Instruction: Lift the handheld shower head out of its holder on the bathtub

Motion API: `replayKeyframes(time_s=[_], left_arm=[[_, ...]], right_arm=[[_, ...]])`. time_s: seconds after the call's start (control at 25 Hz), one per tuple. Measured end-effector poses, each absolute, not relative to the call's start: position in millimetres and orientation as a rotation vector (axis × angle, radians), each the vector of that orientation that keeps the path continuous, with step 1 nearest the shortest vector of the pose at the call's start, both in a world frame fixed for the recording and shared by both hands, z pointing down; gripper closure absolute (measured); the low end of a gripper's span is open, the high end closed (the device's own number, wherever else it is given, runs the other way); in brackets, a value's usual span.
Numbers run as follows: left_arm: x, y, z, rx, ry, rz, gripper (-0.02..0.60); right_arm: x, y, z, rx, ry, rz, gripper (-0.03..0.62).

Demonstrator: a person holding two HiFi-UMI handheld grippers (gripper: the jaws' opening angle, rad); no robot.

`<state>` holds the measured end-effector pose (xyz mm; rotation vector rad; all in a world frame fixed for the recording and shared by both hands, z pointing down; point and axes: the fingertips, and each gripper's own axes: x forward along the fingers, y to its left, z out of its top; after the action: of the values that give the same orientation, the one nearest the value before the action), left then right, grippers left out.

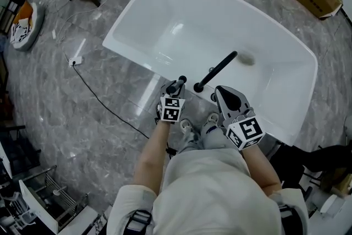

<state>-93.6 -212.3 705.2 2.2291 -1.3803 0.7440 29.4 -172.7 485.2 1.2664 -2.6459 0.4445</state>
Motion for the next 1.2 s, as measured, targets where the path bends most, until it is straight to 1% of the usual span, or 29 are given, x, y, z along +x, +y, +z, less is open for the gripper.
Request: replayKeyframes(time_s=[0.24,0.76,1.2], left_arm=[[-95,-197,678,2.212,-1.447,0.672,0.443],[-118,-157,616,2.191,-1.558,0.513,0.443],[-144,-141,541,2.184,-1.65,0.29,0.442]], right_arm=[[35,-163,478,1.282,-2.658,0.423,0.574],[21,-144,463,1.284,-2.703,0.381,0.574],[9,-142,456,1.241,-2.741,0.343,0.574]])
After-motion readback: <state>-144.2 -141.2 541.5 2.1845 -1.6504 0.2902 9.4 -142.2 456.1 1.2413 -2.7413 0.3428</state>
